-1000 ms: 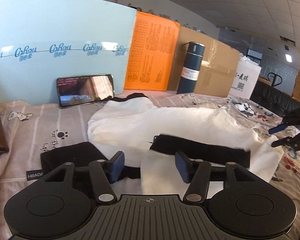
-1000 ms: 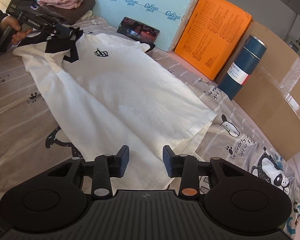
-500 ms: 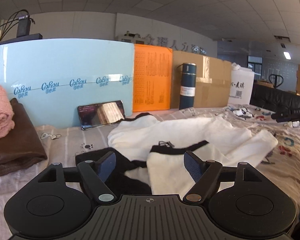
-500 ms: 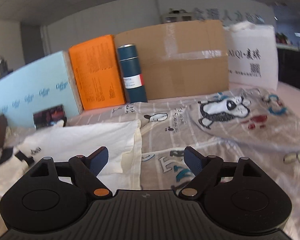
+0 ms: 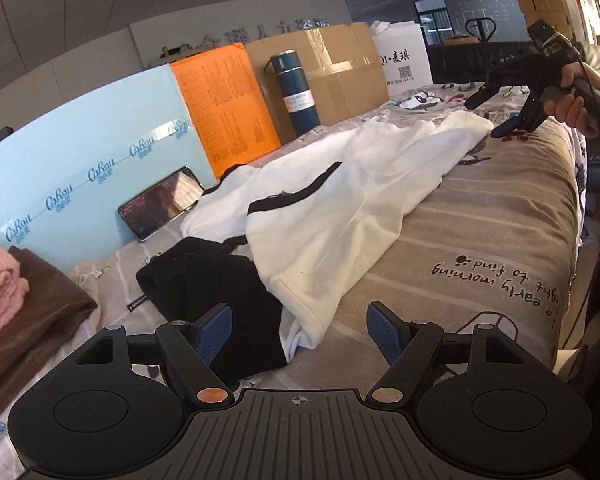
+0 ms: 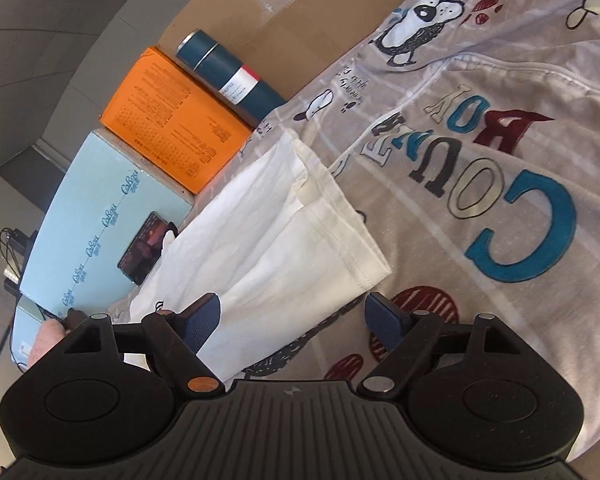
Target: Fold clothes
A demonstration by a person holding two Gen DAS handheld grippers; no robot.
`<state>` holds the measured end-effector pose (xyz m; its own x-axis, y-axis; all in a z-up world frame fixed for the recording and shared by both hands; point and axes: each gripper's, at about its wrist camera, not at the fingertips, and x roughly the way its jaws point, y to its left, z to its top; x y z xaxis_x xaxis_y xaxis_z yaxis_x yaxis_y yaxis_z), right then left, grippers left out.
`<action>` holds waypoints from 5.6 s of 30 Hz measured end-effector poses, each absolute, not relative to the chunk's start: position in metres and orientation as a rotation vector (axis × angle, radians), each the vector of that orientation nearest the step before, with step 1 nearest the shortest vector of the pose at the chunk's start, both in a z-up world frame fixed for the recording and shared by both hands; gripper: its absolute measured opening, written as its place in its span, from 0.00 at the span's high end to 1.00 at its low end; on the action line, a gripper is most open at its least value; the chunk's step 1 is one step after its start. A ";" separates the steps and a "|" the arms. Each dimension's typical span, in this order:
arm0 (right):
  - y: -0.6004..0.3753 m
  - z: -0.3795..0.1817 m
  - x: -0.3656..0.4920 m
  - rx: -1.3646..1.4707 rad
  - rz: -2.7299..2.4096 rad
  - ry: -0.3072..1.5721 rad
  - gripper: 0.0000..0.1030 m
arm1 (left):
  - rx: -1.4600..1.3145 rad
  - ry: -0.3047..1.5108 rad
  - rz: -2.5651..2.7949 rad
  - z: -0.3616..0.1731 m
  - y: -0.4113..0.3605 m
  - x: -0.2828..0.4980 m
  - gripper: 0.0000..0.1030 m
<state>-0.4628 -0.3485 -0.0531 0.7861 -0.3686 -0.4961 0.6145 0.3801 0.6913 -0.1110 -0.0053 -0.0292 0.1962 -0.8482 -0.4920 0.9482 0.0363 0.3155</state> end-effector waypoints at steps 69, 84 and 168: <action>-0.479 -0.059 -0.083 0.839 -0.198 0.522 0.24 | 0.099 0.780 -1.587 -0.019 -0.248 0.081 0.15; -0.421 -0.040 -0.053 0.477 -0.040 0.499 0.84 | -0.185 0.745 -1.494 -0.004 -0.208 0.108 0.14; -0.403 -0.031 -0.384 0.727 -0.922 0.088 0.40 | -0.133 0.749 -1.410 -0.017 -0.118 -0.011 0.64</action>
